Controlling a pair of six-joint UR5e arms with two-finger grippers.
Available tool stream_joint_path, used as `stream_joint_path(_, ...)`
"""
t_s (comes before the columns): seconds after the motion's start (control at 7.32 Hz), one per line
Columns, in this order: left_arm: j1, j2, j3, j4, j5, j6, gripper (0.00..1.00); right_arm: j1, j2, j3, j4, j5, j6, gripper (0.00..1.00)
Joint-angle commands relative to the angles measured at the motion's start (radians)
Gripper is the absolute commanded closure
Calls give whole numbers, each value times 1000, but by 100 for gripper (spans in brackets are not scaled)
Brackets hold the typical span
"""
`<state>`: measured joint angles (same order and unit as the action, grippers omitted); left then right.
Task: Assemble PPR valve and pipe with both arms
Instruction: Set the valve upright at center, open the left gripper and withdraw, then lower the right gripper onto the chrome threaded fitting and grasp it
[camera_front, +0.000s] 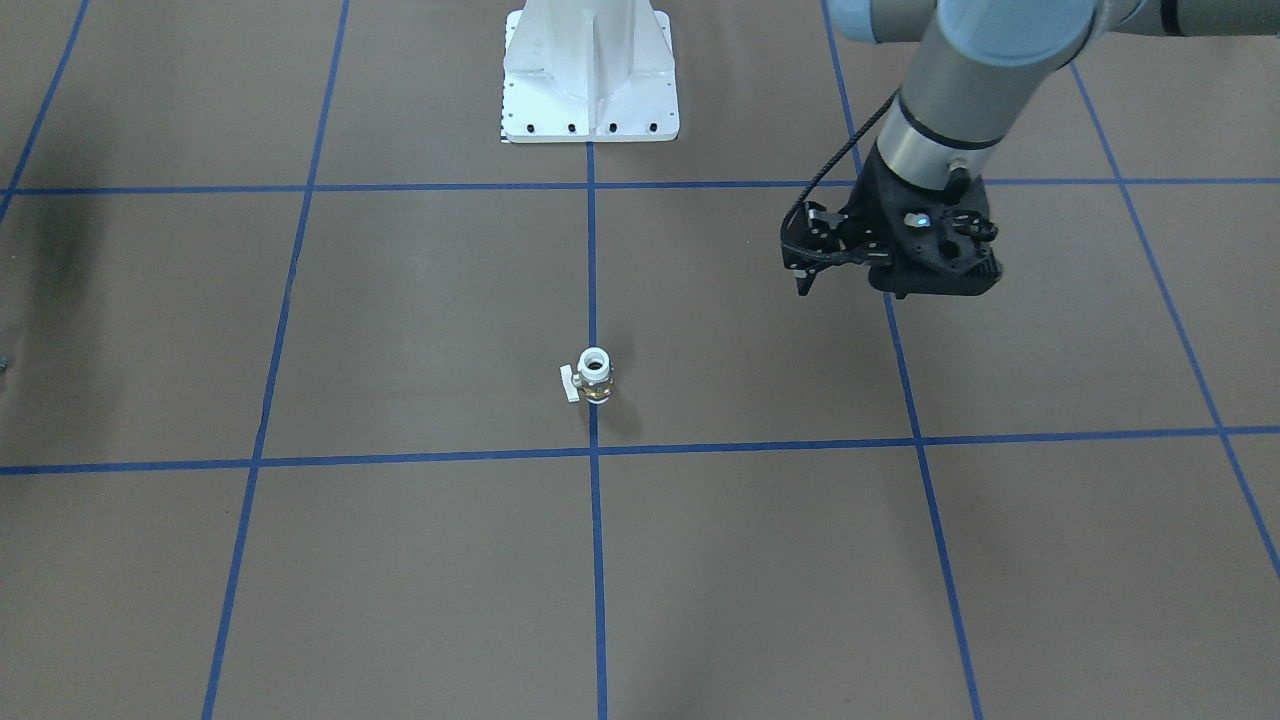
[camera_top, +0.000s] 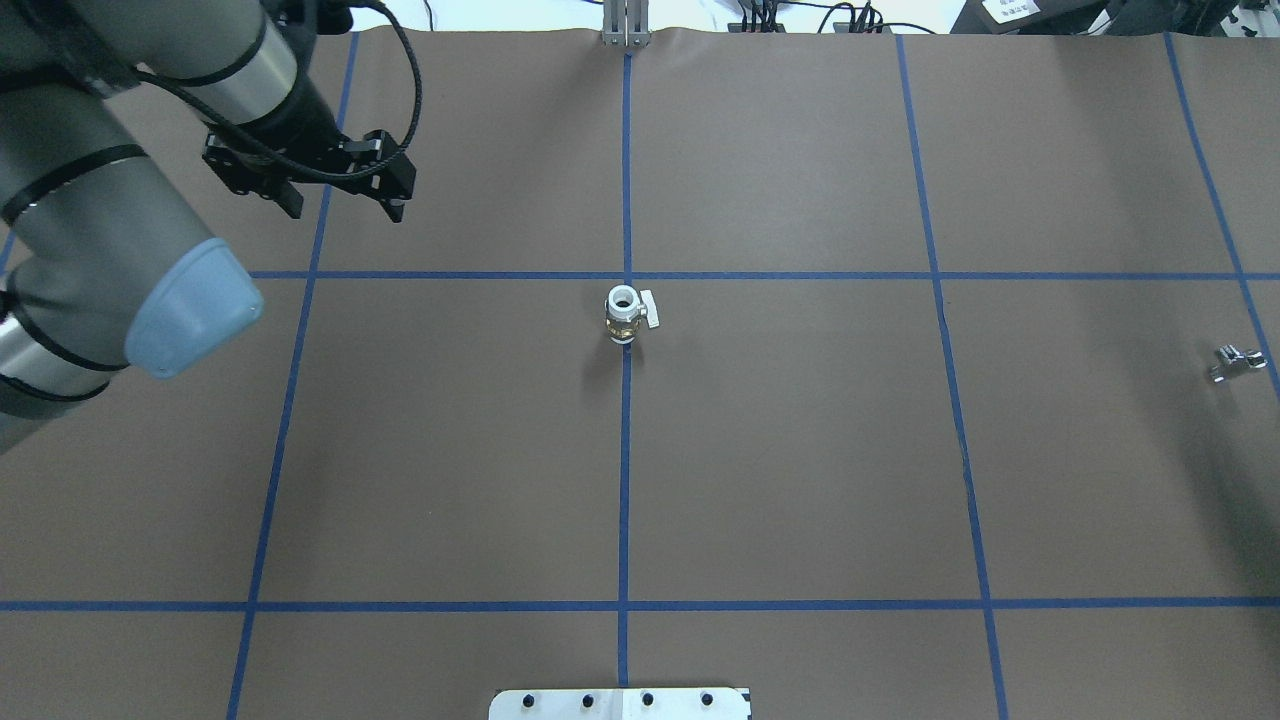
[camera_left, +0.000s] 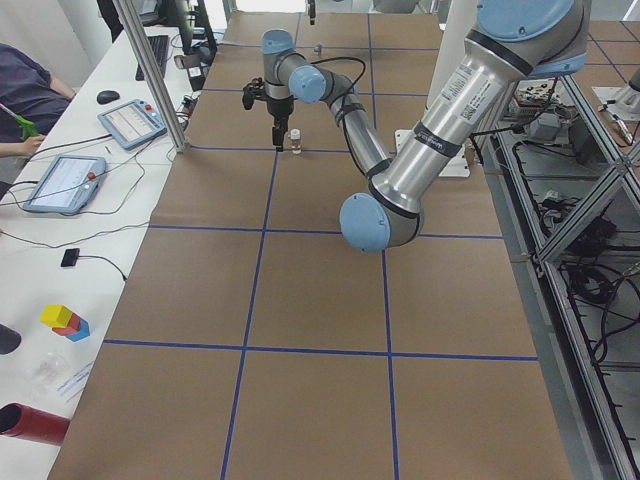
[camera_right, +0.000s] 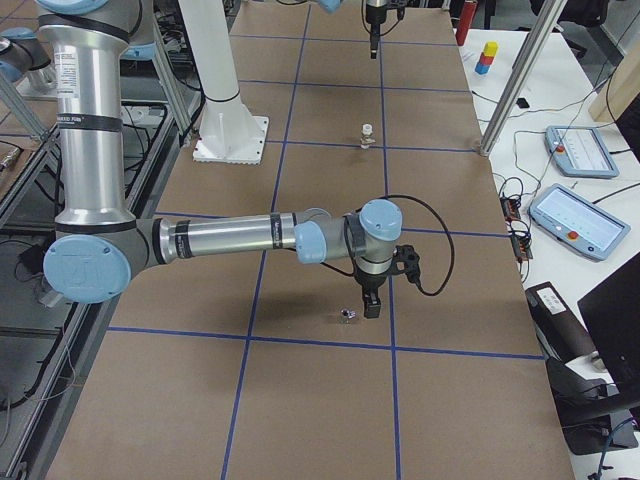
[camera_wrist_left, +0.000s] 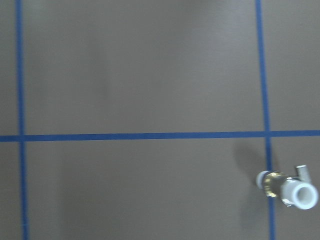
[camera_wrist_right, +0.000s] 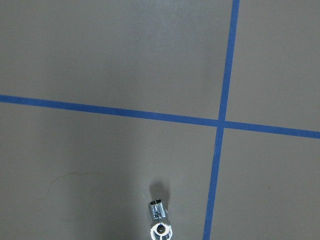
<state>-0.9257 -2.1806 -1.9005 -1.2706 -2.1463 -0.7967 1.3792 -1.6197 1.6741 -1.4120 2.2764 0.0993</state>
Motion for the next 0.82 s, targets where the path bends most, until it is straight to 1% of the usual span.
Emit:
stream_joint_path(0.0,-35,54,-31,3,-26,71,0,-63,-45,-30,136,-2,0,0)
stream_joint_path(0.14,-35,56,-32,3,-26,71,0,-107,-45,-42,136,-9,0,1)
stream_joint_path(0.27,-35,56,-32,3,-24,71,0,-127,-43,-69,139,-9,0,1)
stream_joint_path(0.55,-33,56,-31,3,-24,71,0,-143,-43,-85,137,-12,-4,1)
stream_joint_path(0.68,-33,56,-31,3,-26,71,0,-158,-28,-111,143,-11,-12,1)
